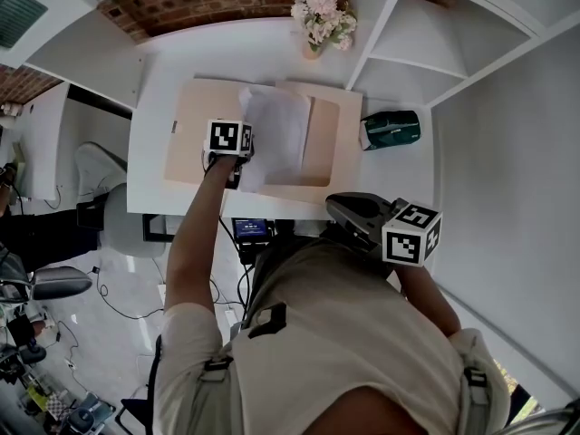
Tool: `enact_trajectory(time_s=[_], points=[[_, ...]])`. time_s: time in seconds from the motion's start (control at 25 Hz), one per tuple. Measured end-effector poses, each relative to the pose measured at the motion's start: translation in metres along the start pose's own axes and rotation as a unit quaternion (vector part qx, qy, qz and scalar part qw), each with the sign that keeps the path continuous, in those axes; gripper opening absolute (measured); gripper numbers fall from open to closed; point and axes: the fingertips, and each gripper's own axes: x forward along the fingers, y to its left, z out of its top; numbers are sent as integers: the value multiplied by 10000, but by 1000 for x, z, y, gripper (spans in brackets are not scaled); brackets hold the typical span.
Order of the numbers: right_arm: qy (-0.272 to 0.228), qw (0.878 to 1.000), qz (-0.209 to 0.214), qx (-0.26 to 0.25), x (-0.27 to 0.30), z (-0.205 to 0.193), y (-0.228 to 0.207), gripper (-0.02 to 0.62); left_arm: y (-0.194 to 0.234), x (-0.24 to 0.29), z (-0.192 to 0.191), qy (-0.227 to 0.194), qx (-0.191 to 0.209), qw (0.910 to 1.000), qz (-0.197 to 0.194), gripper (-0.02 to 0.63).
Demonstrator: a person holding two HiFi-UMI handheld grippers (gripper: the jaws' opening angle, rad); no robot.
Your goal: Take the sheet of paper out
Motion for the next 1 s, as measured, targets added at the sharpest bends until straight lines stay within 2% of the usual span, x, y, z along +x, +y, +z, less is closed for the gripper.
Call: enact_trajectory(time_s=[1.0], points=[[60,9999,83,-4,6,-4,4,26,36,-21,-9,-117,-204,9993,281,28]])
